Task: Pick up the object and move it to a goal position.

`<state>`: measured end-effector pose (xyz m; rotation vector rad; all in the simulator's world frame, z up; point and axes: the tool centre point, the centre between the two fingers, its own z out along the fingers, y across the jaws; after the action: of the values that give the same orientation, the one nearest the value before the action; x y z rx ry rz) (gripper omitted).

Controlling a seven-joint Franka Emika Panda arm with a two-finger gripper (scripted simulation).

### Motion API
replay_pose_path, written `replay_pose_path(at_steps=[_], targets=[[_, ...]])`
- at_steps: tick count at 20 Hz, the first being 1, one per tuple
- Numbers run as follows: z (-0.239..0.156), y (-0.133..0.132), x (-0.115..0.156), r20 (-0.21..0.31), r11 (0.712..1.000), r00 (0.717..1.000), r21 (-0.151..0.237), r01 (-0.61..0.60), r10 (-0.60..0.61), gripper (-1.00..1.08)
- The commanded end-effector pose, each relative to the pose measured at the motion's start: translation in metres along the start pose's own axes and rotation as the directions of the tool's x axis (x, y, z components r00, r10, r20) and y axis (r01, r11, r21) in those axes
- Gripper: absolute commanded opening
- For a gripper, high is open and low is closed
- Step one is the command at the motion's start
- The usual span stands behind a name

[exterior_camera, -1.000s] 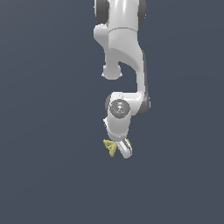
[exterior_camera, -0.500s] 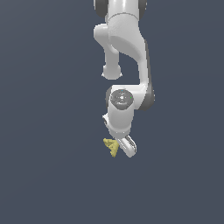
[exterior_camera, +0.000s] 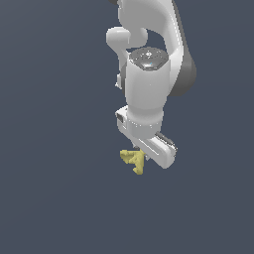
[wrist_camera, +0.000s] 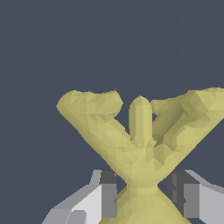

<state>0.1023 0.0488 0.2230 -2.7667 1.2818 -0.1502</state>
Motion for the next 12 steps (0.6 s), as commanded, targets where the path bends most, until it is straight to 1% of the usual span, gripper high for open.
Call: replay_pose_path(at_steps=[1,8,12], targets=[[-0.041,-0.013,0.002,-0.009,0.999,0.999,0.027,0.042,-0.042,-1.0],[-0.149,-0.044,0.002,-0.037,0.983,0.988,0.1,0.155,-0.152,-1.0],[-0.2,-0.055,0.001,-0.051,0.97,0.978,0.132,0.206,-0.2,-1.0]])
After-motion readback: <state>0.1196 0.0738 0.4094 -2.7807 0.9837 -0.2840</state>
